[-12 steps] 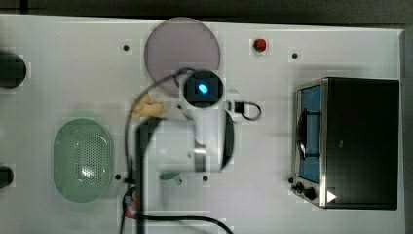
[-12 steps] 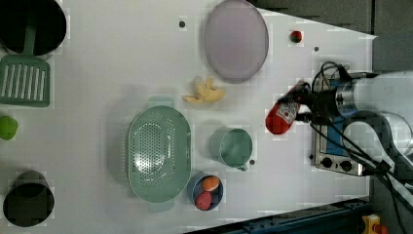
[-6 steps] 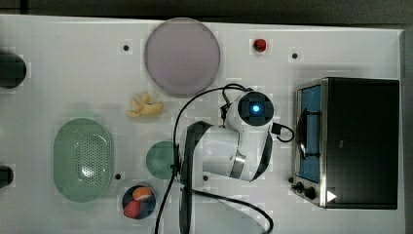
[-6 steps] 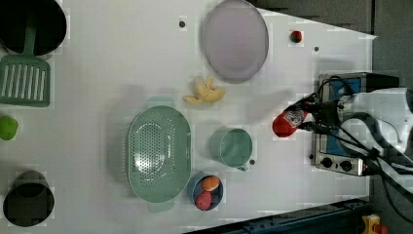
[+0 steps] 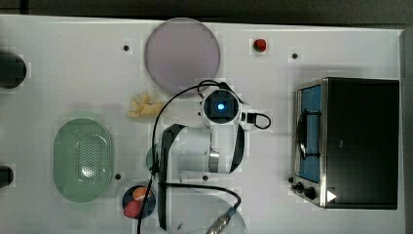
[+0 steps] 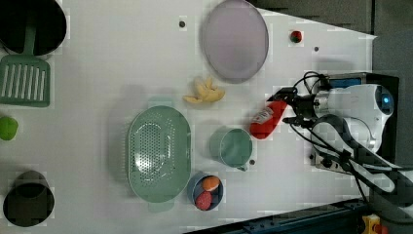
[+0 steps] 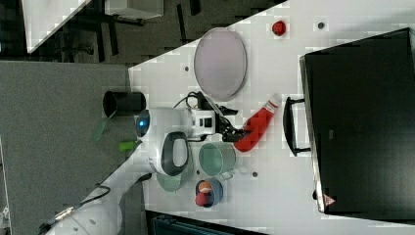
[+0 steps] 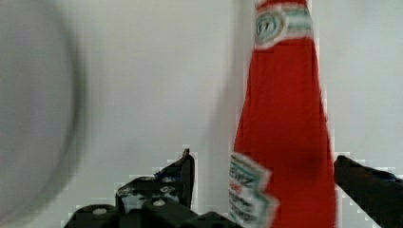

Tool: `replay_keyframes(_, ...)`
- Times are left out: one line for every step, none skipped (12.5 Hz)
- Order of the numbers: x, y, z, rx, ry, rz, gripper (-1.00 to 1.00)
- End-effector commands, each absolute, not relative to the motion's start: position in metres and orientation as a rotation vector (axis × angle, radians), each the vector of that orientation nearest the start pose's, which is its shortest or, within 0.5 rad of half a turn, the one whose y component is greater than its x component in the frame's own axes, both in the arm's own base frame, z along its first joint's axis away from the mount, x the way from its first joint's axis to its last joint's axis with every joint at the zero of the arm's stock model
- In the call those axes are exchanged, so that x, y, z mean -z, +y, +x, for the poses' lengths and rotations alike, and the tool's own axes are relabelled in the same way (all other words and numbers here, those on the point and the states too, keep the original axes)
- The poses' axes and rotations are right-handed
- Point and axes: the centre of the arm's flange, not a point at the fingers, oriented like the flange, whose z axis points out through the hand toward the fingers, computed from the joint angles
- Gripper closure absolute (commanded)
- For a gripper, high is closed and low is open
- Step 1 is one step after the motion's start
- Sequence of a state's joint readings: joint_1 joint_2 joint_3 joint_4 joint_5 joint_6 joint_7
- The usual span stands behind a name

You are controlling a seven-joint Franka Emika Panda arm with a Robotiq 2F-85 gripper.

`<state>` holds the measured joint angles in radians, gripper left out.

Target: Pick Ketchup from oven and place it on table.

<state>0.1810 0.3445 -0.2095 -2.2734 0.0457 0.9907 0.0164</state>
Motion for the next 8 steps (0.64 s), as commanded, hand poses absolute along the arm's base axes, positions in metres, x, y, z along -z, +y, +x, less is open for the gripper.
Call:
replay_keyframes(-0.314, -0.031, 0.55, 0.093, 1.54, -2.685, -1.0)
replay_keyframes(-0.345, -0.03, 0.553, 0.093, 1.529, -2.674, -1.0)
replay_keyframes(-0.395, -0.029, 0.555, 0.081, 1.513, -2.664, -1.0)
replay_keyframes(-0.444, -0.029, 0.558, 0.105, 1.494, -2.647, -1.0)
replay_keyframes(-0.483, -0.03, 0.558, 0.14, 1.477, -2.633, -1.0)
replay_keyframes(-0.523, -0.031, 0.554, 0.139, 1.465, -2.642, -1.0)
replay_keyframes(-0.545, -0.032, 0.552, 0.119, 1.493, -2.641, -1.0)
replay_keyframes(-0.56, -0.033, 0.55, 0.102, 1.505, -2.666, -1.0)
